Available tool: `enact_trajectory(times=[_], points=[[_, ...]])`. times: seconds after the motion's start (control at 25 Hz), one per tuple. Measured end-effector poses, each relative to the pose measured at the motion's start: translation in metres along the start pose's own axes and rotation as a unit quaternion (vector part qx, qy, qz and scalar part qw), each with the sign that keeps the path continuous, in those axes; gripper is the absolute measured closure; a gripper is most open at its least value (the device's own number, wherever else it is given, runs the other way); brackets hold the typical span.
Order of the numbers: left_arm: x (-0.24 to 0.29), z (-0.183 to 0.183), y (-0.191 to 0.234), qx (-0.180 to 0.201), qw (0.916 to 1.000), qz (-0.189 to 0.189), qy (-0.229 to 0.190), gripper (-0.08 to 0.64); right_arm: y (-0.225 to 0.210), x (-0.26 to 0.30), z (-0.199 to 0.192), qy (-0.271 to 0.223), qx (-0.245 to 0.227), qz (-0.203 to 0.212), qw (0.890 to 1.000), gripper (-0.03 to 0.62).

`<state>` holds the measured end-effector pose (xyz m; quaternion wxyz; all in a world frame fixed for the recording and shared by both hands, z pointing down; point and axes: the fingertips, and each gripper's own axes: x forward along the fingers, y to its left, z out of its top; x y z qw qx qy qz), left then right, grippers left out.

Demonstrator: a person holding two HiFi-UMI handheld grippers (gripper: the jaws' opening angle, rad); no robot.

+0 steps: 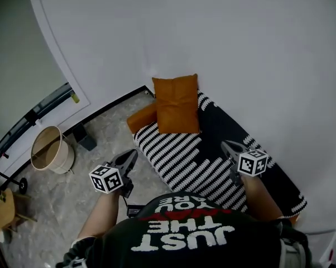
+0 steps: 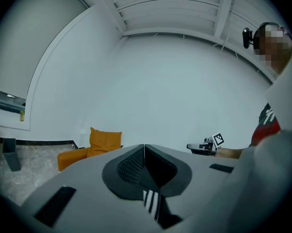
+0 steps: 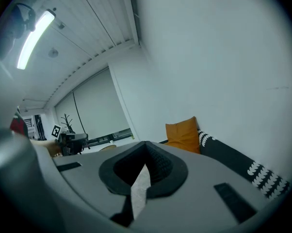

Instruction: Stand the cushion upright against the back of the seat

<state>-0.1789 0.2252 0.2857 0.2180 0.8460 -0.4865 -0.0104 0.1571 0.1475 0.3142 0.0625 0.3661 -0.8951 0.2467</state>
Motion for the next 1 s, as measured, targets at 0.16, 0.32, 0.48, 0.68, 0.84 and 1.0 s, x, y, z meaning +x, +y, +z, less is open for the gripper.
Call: enact_trajectory(times=[0.16, 0.32, 0.48, 0.68, 0.84, 1.0], points=[[-0.02, 0.005, 0.023, -0.003, 1.0, 0.004, -0.004, 0.545, 0.027, 0.022, -0.005, 0.004, -0.012, 0.004, 1.0, 0.568], [-0.021, 0.006, 0.026, -0.013, 0.9999, -0.002, -0.012, 0.546, 0.039, 0.025, -0.008, 0.013, -0.028, 0.005, 1.0, 0.568], [-0.019, 0.005, 0.024, -0.01, 0.9998, -0.015, -0.009, 0.545, 0.037, 0.019, -0.006, 0.016, -0.039, -0.009, 0.999, 0.568], [-0.016, 0.005, 0.026, -0.013, 0.9997, -0.019, -0.01, 0.546, 0.035, 0.014, -0.004, 0.017, -0.045, -0.017, 0.999, 0.568], [-0.01, 0.004, 0.025, -0.019, 0.9995, -0.022, -0.015, 0.546, 0.032, 0.014, -0.008, 0.021, -0.043, -0.019, 0.999, 0.568], [-0.009, 0.001, 0.024, -0.023, 0.9994, -0.023, -0.012, 0.546, 0.032, 0.012, -0.015, 0.025, -0.038, -0.02, 0.999, 0.568]])
